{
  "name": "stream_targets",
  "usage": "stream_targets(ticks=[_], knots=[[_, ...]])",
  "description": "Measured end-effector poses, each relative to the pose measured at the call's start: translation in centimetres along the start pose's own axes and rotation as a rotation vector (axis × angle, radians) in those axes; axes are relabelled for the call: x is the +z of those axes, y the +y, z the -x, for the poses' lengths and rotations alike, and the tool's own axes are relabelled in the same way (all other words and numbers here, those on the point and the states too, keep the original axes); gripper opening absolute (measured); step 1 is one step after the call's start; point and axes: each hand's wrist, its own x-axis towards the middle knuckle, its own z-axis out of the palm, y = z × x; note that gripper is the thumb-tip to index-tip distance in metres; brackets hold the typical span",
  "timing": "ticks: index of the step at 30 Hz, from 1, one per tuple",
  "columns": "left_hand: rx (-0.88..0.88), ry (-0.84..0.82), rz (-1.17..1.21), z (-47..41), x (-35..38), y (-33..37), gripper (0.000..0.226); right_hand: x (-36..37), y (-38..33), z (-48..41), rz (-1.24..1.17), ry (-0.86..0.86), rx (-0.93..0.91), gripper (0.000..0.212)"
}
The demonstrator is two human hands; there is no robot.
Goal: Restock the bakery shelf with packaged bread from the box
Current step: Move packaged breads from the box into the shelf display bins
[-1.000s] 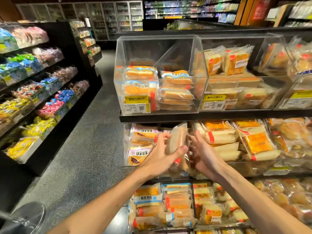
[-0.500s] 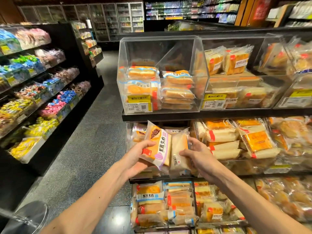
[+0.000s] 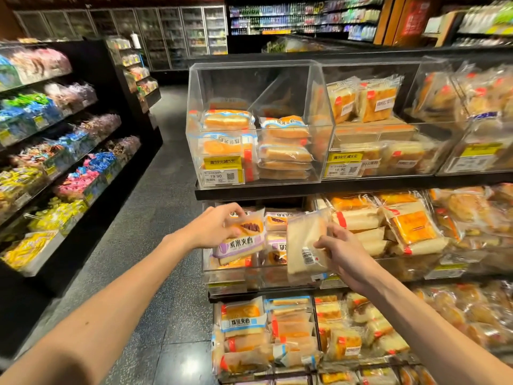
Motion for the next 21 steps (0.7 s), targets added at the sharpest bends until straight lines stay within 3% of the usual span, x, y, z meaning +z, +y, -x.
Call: stream_targets(ticks=[3,5,8,14,21], knots=[[-0.006,-0.197,-0.024,-1.7,0.5,-0.8,0.023,0.2,0.1,0.1,0.002,-0.002,0.0,0.05],[-0.015,-0.22,-0.043,-2.5,1.1,-1.4,0.023,0.3,0.0,0.3,-0.003,-0.007,-0.002,0.049],[-0.026,-0.169,-0.141,-3.3,2.5,-2.8,0.028,0.5,-0.3,0.5,-0.015,-0.008,-0.001,0.049],[0.097,-0.025,-0.785,-3.2,4.1,-3.9,0.042,0.9,-0.5,0.7,0.016,0.038,0.004,0.054],[0.2,0.088,-0.828,-2.0,5.9,-6.0,0.041,2.4,-1.3,1.3,-0.05,0.033,0.015,0.054]])
